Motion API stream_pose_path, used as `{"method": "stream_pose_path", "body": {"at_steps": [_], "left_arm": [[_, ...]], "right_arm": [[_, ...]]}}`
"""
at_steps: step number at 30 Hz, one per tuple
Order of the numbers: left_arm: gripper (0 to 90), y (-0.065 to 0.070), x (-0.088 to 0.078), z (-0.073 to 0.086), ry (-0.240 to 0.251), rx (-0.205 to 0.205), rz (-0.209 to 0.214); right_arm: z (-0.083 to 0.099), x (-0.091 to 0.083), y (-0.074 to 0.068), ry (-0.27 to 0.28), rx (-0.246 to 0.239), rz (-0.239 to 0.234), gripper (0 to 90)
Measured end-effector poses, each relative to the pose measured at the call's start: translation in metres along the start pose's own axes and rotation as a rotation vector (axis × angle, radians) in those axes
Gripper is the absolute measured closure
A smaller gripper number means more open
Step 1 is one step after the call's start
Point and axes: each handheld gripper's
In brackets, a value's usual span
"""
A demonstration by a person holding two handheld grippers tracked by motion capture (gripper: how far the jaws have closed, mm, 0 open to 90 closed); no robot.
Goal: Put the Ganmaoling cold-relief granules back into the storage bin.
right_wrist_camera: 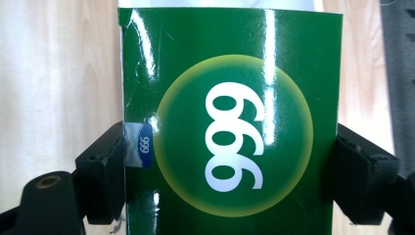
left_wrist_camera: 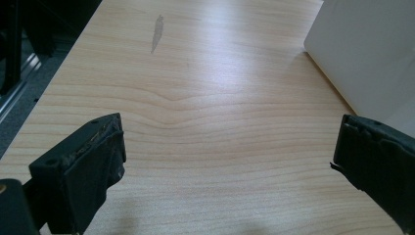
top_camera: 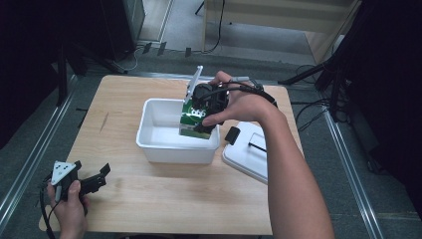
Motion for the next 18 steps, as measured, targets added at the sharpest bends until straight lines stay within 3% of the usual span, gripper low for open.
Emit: {"method": "stream_pose_path", "body": {"at_steps": [3, 9, 14, 18], "left_arm": [[0.0, -0.001, 0.000, 0.000, -0.003, -0.005, 0.005], [0.0, -0.001, 0.000, 0.000, 0.000, -0.011, 0.005], [0.0, -0.001, 0.000, 0.000, 0.000, -0.009, 0.005], [0.0, -0.001, 0.000, -0.001, 0.001, -0.015, 0.008]], "right_arm": [[-0.003, 0.003, 0.003, -0.013, -0.036, 0.019, 16.1], [-0.003, 0.009, 0.007, -0.015, -0.030, 0.014, 16.1], [0.001, 0.022, 0.011, -0.043, -0.071, 0.028, 16.1], [0.006, 0.025, 0.015, -0.050, -0.063, 0.035, 16.1]]}}
Point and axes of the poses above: each handheld gripper's, and its own axes: x roughly forward along the jaws, z roughly out of its underside, y roughly to its right, and after that the axes turned 14 degrees about -x, right-handed
